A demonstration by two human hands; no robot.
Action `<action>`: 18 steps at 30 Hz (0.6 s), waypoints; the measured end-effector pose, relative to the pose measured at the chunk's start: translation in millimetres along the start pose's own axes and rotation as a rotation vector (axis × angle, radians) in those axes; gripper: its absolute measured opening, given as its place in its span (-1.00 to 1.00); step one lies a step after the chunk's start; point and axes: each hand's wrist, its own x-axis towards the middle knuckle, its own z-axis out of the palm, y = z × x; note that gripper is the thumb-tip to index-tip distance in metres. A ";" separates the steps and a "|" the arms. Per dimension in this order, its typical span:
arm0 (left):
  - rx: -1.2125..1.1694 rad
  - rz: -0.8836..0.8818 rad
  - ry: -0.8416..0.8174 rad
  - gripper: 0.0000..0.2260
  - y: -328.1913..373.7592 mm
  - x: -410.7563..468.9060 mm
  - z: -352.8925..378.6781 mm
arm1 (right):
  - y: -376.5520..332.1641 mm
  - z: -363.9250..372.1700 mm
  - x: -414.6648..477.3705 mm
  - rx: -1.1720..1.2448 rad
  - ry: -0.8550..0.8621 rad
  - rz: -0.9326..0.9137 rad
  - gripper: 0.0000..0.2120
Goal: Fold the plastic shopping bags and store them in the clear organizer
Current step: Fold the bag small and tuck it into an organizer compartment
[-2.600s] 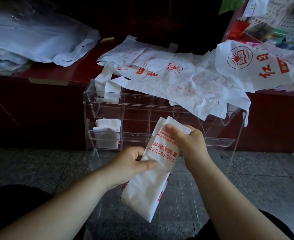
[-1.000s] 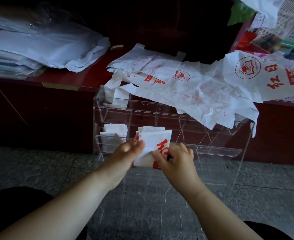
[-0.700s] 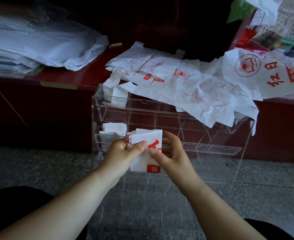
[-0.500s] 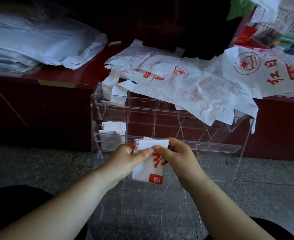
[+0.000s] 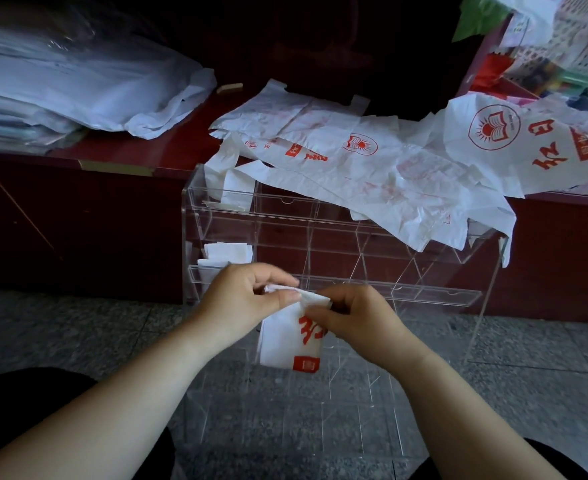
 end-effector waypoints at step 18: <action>0.777 0.039 -0.084 -0.62 -41.6 16.4 -22.6 | -4.6 4.5 86.8 -0.427 0.258 -0.070 -0.86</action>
